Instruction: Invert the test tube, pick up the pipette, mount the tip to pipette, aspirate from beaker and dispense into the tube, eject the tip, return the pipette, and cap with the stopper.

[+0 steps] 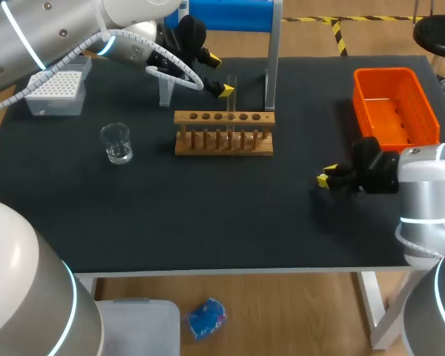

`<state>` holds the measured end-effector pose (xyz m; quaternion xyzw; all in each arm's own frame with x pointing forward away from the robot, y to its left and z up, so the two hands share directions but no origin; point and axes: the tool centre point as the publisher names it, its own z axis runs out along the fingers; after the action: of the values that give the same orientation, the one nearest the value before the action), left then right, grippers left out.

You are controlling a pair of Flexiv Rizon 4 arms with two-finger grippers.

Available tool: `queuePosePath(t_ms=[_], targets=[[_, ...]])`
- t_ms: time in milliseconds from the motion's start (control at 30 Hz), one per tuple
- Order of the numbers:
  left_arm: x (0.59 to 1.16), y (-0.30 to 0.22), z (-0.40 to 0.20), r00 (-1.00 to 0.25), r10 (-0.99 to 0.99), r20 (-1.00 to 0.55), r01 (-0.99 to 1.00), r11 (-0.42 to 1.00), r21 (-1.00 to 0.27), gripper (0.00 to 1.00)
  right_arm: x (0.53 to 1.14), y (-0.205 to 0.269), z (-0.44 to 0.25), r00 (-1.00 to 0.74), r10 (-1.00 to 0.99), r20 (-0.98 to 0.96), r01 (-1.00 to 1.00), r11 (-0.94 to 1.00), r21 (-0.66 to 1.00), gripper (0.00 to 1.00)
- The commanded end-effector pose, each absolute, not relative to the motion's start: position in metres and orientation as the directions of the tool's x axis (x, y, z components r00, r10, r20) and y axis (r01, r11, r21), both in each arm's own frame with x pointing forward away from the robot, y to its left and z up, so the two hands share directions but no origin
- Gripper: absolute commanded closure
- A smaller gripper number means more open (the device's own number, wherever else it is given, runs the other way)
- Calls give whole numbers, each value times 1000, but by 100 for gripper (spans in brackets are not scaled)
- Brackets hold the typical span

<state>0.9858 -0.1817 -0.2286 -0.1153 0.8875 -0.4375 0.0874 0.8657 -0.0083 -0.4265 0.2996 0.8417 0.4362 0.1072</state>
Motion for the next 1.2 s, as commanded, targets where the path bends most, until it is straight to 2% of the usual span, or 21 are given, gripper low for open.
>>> queuePosePath(t_ms=[33, 133, 233, 267, 700, 1200], targets=[[990, -180, -229, -962, -269, -47, -126, 590, -798, 0, 865, -9, -427, -798, 597, 81, 412, 441, 797, 77], [990, -180, -229, -962, -269, -47, -126, 590, -798, 0, 865, -9, -427, -798, 597, 81, 412, 442, 797, 82], [990, -180, -229, -962, -269, -47, -126, 590, -798, 0, 865, -9, -427, -797, 598, 81, 412, 442, 797, 99], [990, -180, -229, -962, -269, -47, -126, 590, -798, 0, 865, -9, -427, -797, 599, 81, 413, 441, 797, 100], [990, -180, -229, -962, -269, -47, -126, 590, -798, 0, 868, -11, -399, -822, 568, 45, 370, 471, 801, 100], [990, -180, -229, -962, -269, -47, -126, 590, -798, 0, 898, 10, -286, -983, 186, 3, 110, 568, 816, 100]])
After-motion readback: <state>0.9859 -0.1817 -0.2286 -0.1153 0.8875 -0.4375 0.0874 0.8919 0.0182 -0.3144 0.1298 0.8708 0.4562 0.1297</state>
